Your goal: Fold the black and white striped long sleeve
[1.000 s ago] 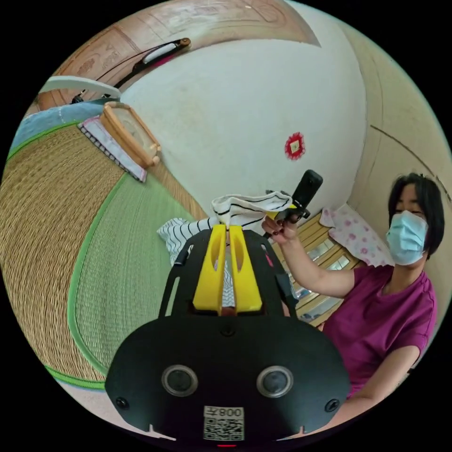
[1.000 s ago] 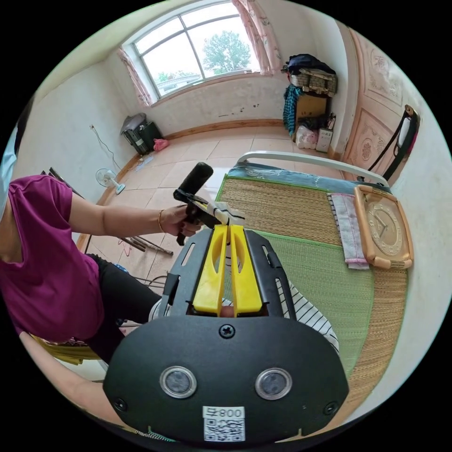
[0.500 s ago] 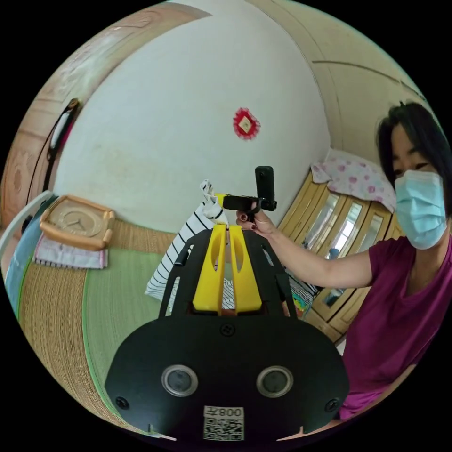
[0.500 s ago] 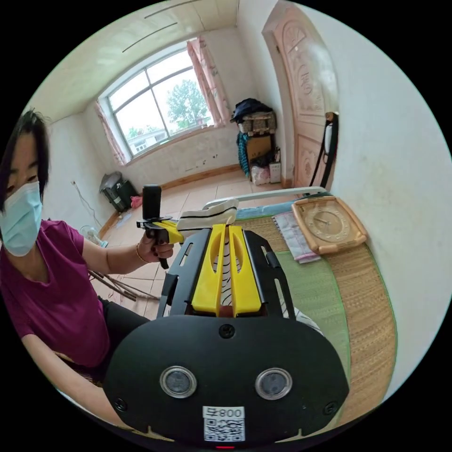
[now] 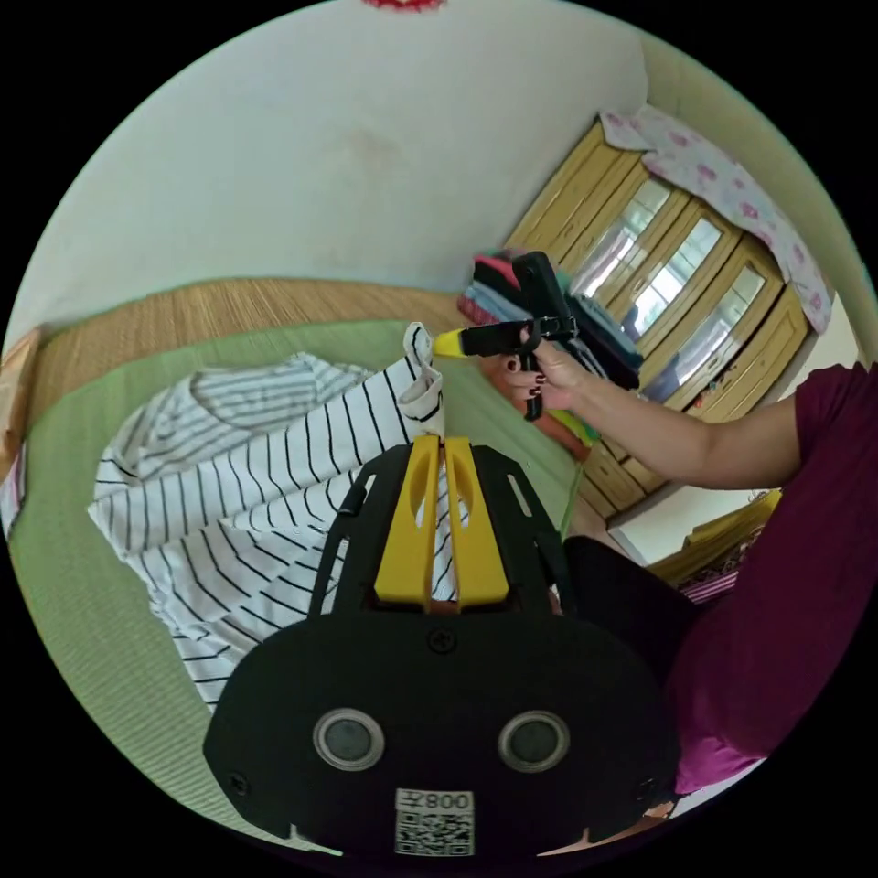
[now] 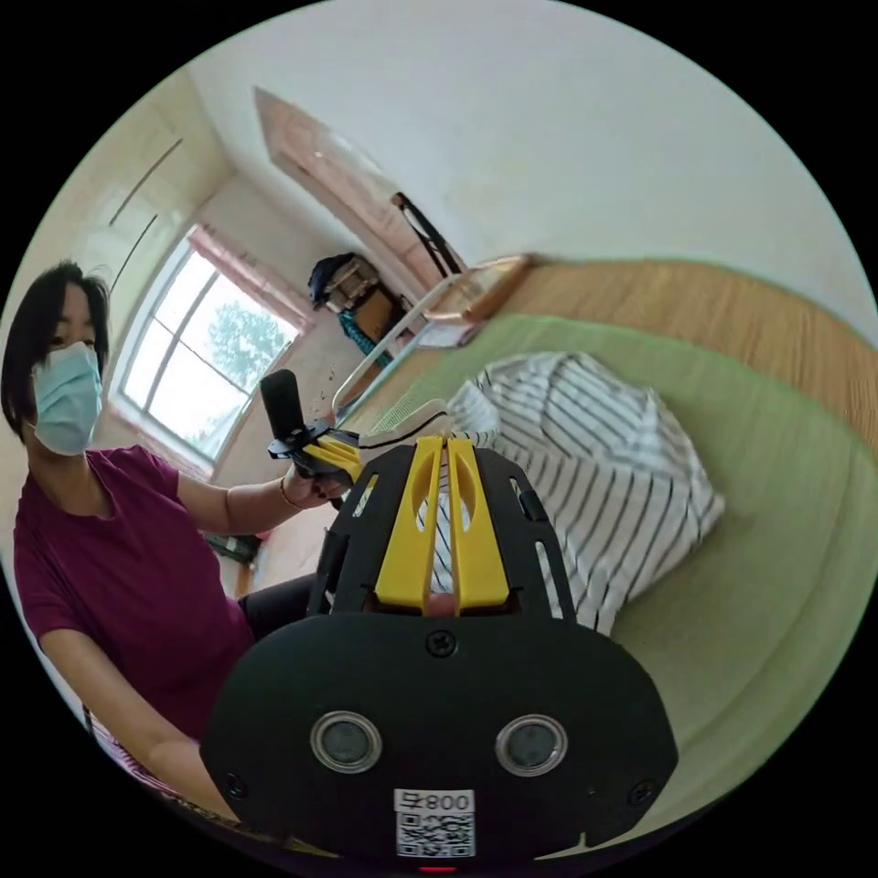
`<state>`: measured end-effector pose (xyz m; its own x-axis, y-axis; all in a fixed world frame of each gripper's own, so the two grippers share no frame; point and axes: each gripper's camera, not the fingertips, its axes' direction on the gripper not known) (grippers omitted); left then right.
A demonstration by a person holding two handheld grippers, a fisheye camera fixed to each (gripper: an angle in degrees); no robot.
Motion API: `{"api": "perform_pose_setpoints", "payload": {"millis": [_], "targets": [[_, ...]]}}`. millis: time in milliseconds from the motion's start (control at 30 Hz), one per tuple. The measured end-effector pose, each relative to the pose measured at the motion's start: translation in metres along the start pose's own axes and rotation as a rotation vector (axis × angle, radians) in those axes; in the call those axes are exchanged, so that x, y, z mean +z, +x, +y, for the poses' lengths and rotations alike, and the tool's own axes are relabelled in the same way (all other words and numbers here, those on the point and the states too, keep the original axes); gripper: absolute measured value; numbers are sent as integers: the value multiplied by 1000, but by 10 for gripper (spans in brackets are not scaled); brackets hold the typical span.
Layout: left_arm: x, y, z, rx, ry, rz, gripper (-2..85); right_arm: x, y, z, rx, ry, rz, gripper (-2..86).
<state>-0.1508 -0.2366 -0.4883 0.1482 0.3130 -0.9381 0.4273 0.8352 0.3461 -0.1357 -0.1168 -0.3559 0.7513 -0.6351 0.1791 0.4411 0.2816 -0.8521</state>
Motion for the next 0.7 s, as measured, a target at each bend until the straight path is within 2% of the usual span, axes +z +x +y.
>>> {"api": "perform_pose_setpoints", "payload": {"millis": [167, 333, 533, 700], "targets": [[99, 8, 39, -18, -166, -13, 9, 17, 60, 63, 137, 28, -14, 4], [147, 4, 77, -64, -222, -30, 16, 30, 92, 86, 202, 81, -50, 9], [171, 1, 121, -96, -236, -14, 40, 80, 78, 69, 176, -45, 34, 50], [173, 0, 153, -96, -238, -49, 36, 137, 53, 41, 122, -211, 212, 77]]}}
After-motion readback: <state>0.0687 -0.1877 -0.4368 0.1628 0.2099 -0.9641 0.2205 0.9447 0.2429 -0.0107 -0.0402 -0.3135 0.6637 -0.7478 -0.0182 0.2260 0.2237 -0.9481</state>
